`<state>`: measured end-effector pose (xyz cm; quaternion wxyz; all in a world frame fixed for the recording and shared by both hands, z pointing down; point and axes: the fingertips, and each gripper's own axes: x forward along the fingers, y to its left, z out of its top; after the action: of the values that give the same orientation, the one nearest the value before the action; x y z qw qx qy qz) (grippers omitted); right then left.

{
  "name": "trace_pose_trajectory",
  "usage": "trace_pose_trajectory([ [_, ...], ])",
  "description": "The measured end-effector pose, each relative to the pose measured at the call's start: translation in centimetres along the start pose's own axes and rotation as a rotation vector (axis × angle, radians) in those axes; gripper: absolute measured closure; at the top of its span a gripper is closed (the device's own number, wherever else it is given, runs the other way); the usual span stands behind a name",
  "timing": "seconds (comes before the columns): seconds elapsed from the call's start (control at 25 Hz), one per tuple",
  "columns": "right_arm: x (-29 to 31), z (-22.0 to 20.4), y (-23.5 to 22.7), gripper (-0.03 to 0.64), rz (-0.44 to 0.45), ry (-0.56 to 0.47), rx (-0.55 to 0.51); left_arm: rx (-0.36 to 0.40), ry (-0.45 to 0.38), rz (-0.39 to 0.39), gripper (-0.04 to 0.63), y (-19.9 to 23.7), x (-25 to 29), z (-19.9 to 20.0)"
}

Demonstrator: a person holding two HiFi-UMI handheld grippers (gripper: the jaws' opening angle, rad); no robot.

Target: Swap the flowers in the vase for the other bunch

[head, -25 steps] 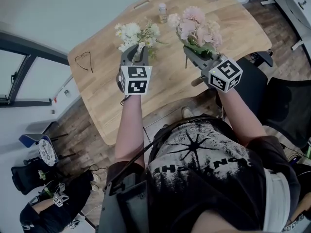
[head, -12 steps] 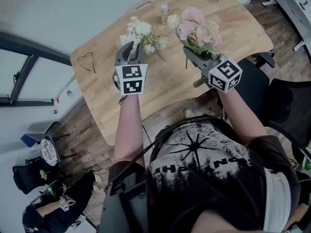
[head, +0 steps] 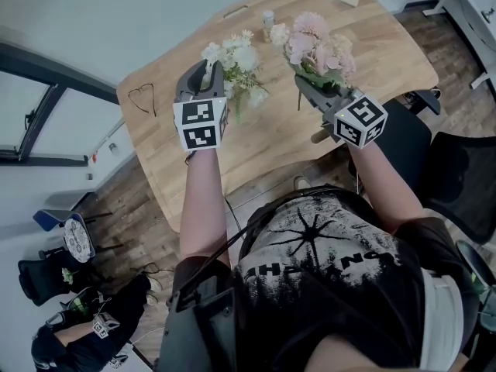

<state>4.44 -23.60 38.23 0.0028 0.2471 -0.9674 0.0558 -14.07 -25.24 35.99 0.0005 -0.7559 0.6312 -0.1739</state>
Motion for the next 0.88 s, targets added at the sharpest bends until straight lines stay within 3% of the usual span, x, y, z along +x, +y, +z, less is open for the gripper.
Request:
trace_pose_trajectory([
  [0.88,0.2,0.9,0.9,0.562,0.073,-0.031,-0.004,-0.142,-0.171,0.072,0.518,3.6,-5.1,7.4],
])
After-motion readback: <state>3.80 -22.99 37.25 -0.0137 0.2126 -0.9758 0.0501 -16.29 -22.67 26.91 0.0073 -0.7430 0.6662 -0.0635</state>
